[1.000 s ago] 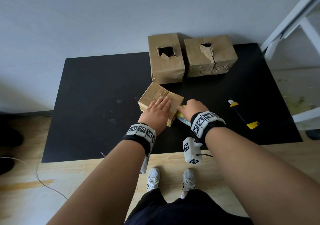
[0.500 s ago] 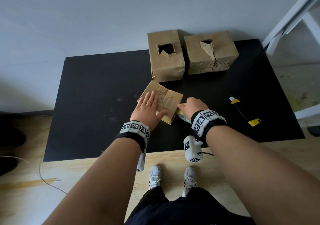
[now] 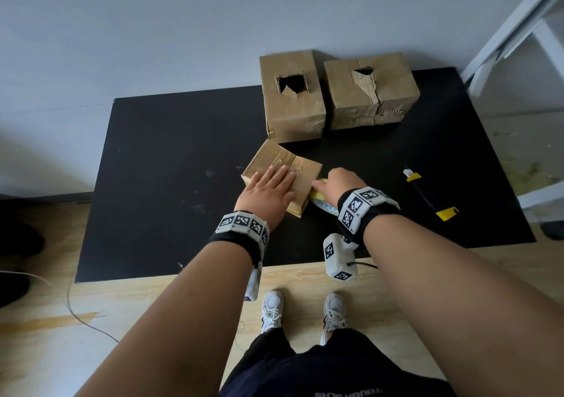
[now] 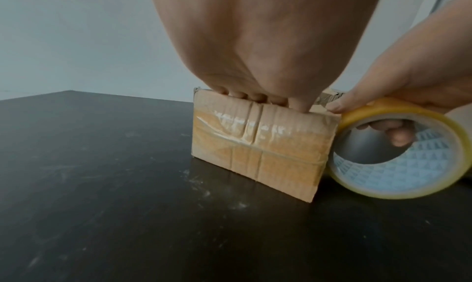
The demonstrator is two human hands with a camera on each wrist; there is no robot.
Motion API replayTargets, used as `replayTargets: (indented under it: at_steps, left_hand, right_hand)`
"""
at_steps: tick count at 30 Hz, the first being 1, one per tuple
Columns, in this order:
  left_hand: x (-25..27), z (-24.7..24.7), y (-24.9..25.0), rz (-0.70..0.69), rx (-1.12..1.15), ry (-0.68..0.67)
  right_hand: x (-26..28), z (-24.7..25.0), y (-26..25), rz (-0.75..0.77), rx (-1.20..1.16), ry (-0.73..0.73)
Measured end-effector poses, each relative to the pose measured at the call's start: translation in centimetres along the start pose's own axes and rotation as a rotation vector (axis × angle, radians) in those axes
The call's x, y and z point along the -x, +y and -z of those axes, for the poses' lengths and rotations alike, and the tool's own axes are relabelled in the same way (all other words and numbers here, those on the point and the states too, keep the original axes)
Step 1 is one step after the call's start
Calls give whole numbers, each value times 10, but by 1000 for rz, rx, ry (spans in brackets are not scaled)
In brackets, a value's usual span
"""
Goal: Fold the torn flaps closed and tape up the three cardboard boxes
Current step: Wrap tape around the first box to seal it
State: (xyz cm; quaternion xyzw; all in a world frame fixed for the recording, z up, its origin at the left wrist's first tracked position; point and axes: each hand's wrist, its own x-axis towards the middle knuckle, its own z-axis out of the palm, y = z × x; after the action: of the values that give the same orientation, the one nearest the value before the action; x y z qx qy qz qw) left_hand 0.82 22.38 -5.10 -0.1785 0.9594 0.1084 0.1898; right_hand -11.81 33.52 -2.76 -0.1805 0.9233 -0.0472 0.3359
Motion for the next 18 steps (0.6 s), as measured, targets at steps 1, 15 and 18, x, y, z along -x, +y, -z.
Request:
replayTargets:
  at_steps: [1,15,18]
  left_hand:
    - [1,-2,-1,10,-5,9]
    - [10,-20,0,207,9,86]
    - [10,-14,3,247,43,132]
  right_hand:
    - [-1,1,2,24,-13,0]
    - [-13,7,5,225,247,139]
    - [-21,5,5,252,282,151]
